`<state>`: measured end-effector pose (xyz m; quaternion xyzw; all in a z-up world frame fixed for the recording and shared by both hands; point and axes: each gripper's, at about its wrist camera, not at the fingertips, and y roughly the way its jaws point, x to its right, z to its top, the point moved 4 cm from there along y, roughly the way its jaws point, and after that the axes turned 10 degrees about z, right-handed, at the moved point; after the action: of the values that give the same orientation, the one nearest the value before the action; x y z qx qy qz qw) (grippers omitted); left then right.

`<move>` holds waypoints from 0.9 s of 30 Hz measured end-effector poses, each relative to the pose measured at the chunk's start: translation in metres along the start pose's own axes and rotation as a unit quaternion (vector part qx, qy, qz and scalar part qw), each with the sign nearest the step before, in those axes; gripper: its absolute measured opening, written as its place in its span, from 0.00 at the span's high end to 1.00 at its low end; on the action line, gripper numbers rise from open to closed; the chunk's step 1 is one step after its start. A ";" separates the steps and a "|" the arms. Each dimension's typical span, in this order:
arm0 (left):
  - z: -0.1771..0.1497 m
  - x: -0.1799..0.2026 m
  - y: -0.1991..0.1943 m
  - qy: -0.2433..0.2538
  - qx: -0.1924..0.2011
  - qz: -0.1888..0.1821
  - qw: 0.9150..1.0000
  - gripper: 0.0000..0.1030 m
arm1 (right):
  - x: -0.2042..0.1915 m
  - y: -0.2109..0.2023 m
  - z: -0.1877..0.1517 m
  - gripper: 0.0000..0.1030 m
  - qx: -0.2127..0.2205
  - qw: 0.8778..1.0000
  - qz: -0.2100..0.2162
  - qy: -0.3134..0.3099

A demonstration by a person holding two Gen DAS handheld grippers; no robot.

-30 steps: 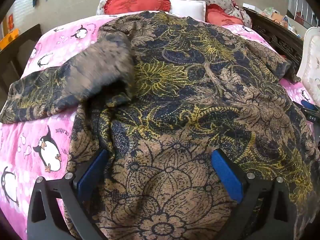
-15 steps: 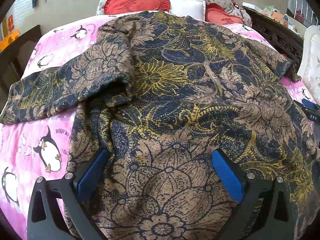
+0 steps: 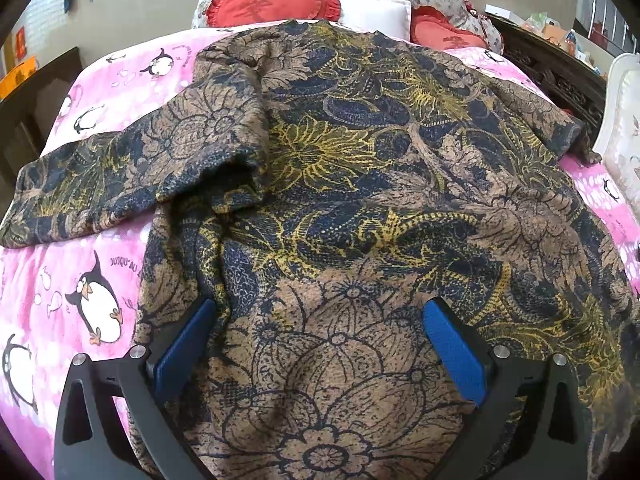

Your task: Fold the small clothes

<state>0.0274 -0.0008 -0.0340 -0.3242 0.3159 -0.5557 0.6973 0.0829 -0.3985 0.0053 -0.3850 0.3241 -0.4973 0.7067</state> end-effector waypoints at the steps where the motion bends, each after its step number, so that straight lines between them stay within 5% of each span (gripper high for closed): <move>1: -0.001 0.000 0.000 0.000 0.001 0.000 1.000 0.14 | -0.005 -0.016 -0.003 0.04 0.005 1.000 -0.012 -0.017; 4: -0.001 0.000 -0.001 0.002 0.000 0.003 1.000 0.14 | -0.034 -0.064 0.006 0.04 0.042 0.998 0.007 -0.054; 8: -0.002 0.001 -0.001 0.003 -0.001 0.004 1.000 0.14 | -0.108 -0.093 0.045 0.00 0.114 0.987 0.087 -0.073; 12: -0.001 0.001 0.000 0.005 -0.003 0.006 1.000 0.14 | -0.186 -0.055 0.080 0.00 0.121 0.979 0.148 -0.069; 15: -0.001 0.001 0.000 0.005 -0.003 0.006 1.000 0.14 | -0.223 0.002 0.094 0.00 0.094 0.983 0.152 -0.051; 21: 0.000 0.000 0.001 0.004 -0.001 0.004 1.000 0.14 | -0.225 0.084 0.059 0.06 0.027 0.994 0.103 -0.040; 24: 0.000 0.001 0.001 0.005 0.000 0.008 1.000 0.14 | -0.212 0.080 0.032 0.04 0.069 0.989 0.123 -0.045; 27: 0.000 0.001 0.001 0.004 0.000 0.007 1.000 0.14 | -0.213 0.076 0.028 0.00 0.063 0.989 0.128 -0.044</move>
<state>0.0282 -0.0011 -0.0349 -0.3192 0.3210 -0.5522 0.7001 0.0779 -0.1731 -0.0309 -0.3169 0.3075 -0.4047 0.8008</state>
